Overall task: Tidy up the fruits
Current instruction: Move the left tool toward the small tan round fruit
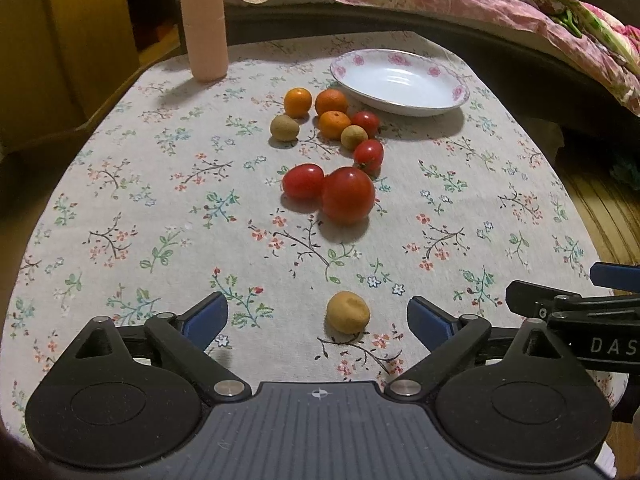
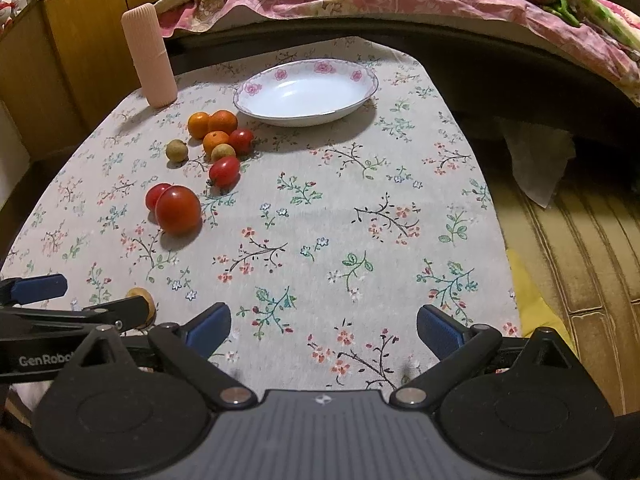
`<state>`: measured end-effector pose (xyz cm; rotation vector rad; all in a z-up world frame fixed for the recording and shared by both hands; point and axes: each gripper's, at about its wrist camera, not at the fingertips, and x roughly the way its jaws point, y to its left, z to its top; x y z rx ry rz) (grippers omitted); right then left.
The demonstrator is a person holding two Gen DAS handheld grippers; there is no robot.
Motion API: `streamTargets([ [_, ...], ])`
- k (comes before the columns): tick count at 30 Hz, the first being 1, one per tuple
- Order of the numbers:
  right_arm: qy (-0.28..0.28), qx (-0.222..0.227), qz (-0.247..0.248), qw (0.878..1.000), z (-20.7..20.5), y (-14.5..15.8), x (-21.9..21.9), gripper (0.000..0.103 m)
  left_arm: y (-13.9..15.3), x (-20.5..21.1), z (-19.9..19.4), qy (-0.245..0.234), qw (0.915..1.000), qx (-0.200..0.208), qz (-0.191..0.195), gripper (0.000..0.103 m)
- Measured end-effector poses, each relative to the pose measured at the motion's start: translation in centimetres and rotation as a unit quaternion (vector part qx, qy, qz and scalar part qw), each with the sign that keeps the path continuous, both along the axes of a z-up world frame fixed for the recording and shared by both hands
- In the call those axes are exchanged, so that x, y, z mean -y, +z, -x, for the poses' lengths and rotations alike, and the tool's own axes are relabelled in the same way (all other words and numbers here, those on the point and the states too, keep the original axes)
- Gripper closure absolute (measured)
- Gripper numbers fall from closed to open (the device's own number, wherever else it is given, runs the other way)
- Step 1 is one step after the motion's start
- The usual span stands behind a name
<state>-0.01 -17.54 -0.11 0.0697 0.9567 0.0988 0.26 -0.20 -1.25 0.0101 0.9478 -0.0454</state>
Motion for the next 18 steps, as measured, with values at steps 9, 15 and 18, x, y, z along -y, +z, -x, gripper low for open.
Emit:
streamTargets([
  [9, 0.003, -0.01, -0.003, 1.0, -0.2, -0.3, 0.1, 0.002, -0.6, 0.5, -0.1, -0.009, 0.9999, -0.006, -0.007, 0.007],
  [15, 0.005, -0.011, -0.004, 1.0, -0.1, -0.4, 0.1, 0.002, -1.0, 0.8, -0.2, -0.022, 0.9996, -0.006, -0.014, 0.011],
  [18, 0.006, -0.009, -0.007, 1.0, -0.2, -0.3, 0.1, 0.002, -1.2, 1.0, -0.3, -0.026, 0.9995, -0.01, -0.015, 0.018],
])
